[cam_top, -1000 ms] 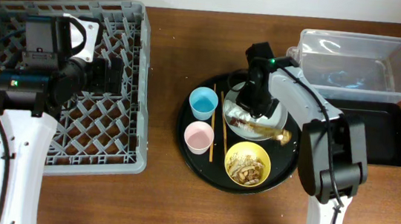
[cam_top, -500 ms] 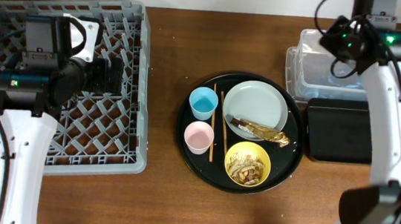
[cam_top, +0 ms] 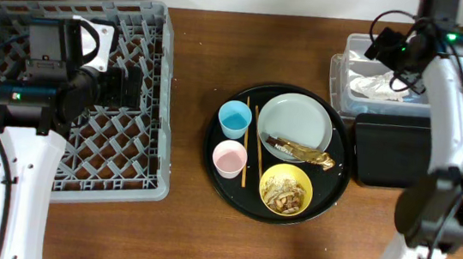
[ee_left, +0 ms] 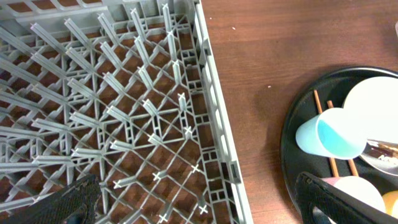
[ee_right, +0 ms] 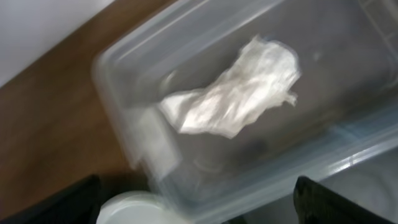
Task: Sort waste into correct bins and load items into the dishwasher rack
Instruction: 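Carry the tissue with the right gripper into the clear plastic bin, then grasp the gold snack wrapper on the plate with the right gripper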
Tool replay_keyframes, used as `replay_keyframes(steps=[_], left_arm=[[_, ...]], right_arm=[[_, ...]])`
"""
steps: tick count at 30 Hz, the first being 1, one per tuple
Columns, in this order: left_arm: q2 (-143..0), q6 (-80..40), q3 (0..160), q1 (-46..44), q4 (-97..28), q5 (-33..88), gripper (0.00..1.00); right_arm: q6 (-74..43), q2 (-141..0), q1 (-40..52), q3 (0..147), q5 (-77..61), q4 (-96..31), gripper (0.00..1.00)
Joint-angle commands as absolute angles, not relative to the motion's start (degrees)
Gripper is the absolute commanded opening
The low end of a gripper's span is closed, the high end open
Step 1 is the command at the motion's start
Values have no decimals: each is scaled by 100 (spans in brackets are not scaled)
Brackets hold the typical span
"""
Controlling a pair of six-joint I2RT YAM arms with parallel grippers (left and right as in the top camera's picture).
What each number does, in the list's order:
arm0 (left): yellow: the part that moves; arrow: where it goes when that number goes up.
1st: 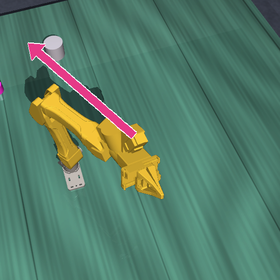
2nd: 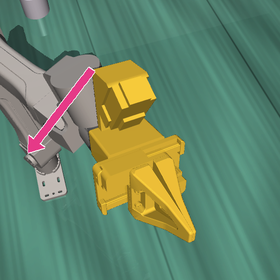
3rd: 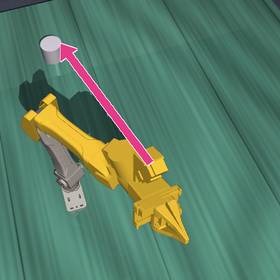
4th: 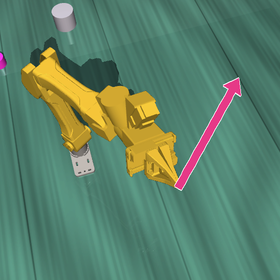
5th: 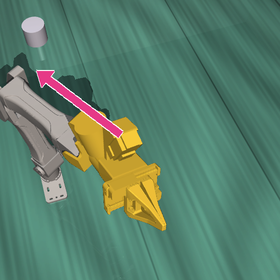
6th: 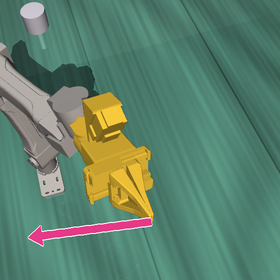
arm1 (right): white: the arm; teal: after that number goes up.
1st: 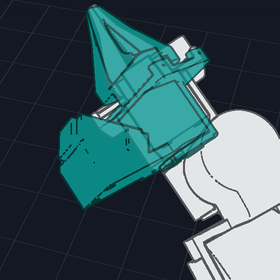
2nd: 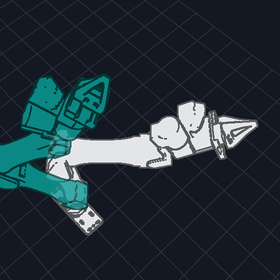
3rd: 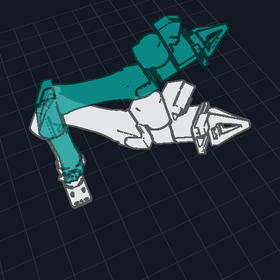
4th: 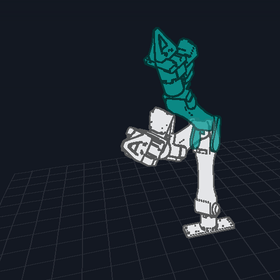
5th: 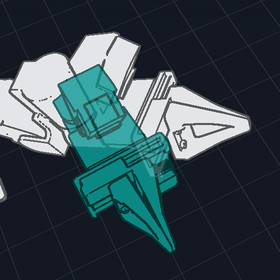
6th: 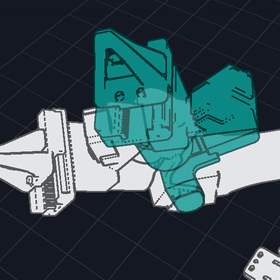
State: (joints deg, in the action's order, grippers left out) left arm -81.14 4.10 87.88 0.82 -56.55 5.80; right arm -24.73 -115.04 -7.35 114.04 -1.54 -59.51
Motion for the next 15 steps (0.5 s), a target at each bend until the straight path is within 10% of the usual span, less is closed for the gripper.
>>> replay_keyframes(steps=[1,7,15], left_arm=[[-8154,482,8908,91,-5669,624,99],[-8154,482,8908,91,-5669,626,99],[-8154,482,8908,91,-5669,626,99]], right_arm=[[-1743,-10394,-650,11738,-1798,-6692,100],[-1221,-10154,292,11574,-1726,-8508,89],[-1236,-10388,1796,9629,-958,-7212,93]])
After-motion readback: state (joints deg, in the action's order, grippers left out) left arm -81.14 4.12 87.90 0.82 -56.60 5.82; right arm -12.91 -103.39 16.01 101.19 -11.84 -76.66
